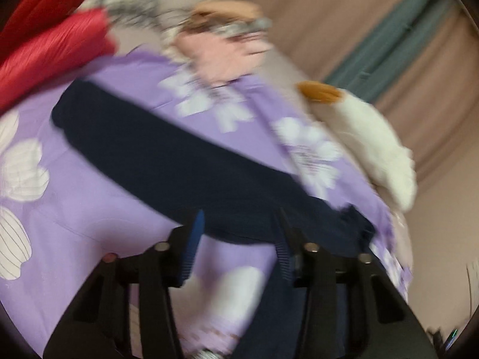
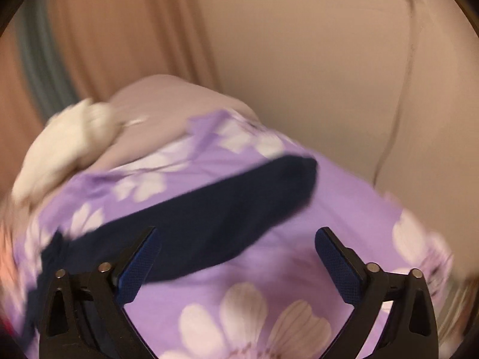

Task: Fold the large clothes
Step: 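Grasp the jacket sleeve cuff with the right gripper and lift it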

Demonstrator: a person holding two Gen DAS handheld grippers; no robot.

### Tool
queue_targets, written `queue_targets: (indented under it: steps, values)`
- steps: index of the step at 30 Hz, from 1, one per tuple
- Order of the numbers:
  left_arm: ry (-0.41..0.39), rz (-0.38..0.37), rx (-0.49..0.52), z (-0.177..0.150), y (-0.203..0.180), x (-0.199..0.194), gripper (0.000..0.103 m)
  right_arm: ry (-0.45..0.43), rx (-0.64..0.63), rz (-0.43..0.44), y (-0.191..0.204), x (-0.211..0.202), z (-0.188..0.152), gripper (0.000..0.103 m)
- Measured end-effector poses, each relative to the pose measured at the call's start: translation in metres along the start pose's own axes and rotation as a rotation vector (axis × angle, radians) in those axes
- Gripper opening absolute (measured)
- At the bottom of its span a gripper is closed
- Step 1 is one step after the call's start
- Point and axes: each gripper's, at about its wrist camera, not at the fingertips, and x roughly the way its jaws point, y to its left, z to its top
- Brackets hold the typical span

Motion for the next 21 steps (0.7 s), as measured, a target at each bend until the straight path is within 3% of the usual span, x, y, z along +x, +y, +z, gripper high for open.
queue_targets:
  steps: [3, 8, 11, 12, 13, 14, 17, 21]
  values:
    - [0.012, 0.078, -0.008, 0.006, 0.022, 0.022, 0.032, 0.065, 0.150, 0.024, -0.042, 0.037, 0.006, 0.096]
    - [0.072, 0.012, -0.078, 0.008, 0.043, 0.046, 0.028, 0.091, 0.320, 0.055, -0.082, 0.082, 0.010, 0.096]
    - [0.087, 0.043, -0.020, 0.004, 0.039, 0.057, 0.028, 0.010, 0.405, 0.097, -0.085, 0.087, 0.010, 0.096]
    - [0.081, 0.051, -0.004, 0.003, 0.038, 0.058, 0.028, -0.013, 0.404, 0.117, -0.082, 0.086, 0.012, 0.085]
    - [0.073, 0.060, 0.007, 0.003, 0.036, 0.057, 0.029, -0.019, 0.392, 0.138, -0.077, 0.089, 0.013, 0.052]
    - [0.072, 0.067, 0.009, 0.003, 0.035, 0.057, 0.029, 0.015, 0.369, 0.128, -0.069, 0.093, 0.015, 0.038]
    - [0.077, 0.082, 0.051, 0.002, 0.030, 0.056, 0.029, -0.003, 0.313, 0.054, -0.054, 0.086, 0.017, 0.025]
    - [0.091, 0.106, 0.141, 0.002, 0.025, 0.057, 0.029, -0.055, 0.300, 0.097, -0.024, 0.062, 0.029, 0.022]
